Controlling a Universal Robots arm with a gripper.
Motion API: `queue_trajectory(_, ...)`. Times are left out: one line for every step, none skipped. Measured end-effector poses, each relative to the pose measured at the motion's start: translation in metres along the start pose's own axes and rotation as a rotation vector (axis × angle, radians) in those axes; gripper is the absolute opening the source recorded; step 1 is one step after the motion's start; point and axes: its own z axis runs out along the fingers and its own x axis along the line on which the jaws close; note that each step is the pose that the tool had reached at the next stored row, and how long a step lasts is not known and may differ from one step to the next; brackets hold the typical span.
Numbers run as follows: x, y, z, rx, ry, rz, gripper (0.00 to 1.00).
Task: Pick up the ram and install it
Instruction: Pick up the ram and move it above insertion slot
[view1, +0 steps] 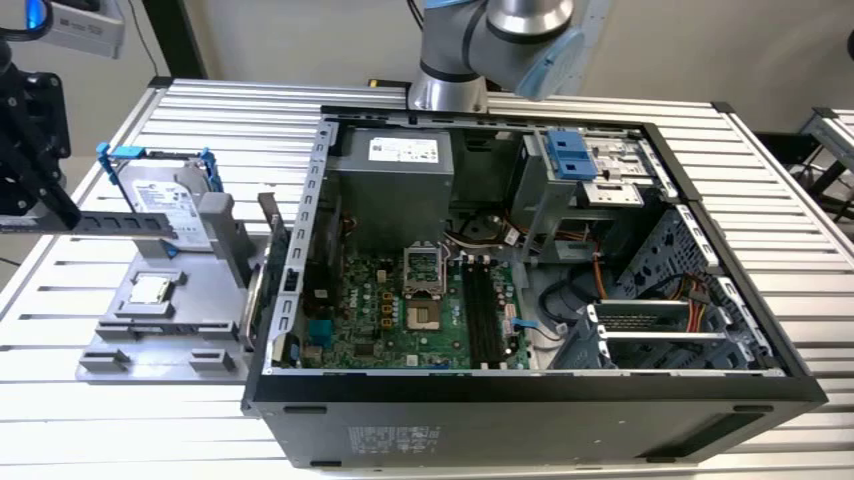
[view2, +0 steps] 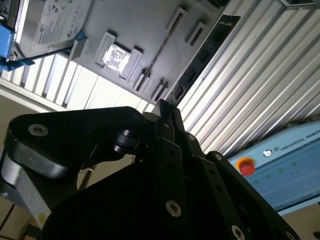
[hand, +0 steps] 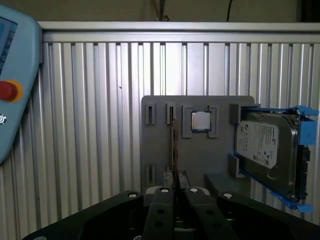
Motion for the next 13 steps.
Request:
queue_trajectory(-0.0001, -0.0019, 0.0, -0.0001, 0.0001, 0.0, 0.0)
queue_trajectory(-0.0001, -0.0038, -0.0001, -0.0001, 0.0, 0.0, 0.0)
queue_trajectory(-0.0002, -0.0057, -0.0001, -0.0002, 0.0001, 0.0, 0.0)
queue_trajectory(-0.0002, -0.0077, -0.0001, -0.0002, 0.0001, 0.0, 0.0)
queue_trajectory(-0.0003, -0.0096, -0.0001, -0.0002, 0.0, 0.0, 0.0)
queue_trajectory(-0.0004, -0.0132, -0.0001, -0.0003, 0.0001, 0.0, 0.0)
queue_trajectory(-0.0004, -0.0151, -0.0002, -0.0004, 0.0001, 0.0, 0.0)
queue_trajectory(-0.0005, -0.0169, -0.0001, -0.0003, 0.0001, 0.0, 0.0)
queue_trajectory(-0.0005, -0.0188, -0.0002, -0.0003, 0.0, 0.0, 0.0)
queue_trajectory(-0.0006, -0.0206, -0.0002, -0.0003, 0.0, 0.0, 0.0)
queue_trajectory(-0.0006, -0.0224, -0.0002, -0.0004, 0.0, 0.0, 0.0)
queue_trajectory(-0.0007, -0.0241, -0.0003, -0.0004, 0.0001, 0.0, 0.0)
queue_trajectory(-0.0007, -0.0262, -0.0003, -0.0004, 0.0001, 0.0, 0.0)
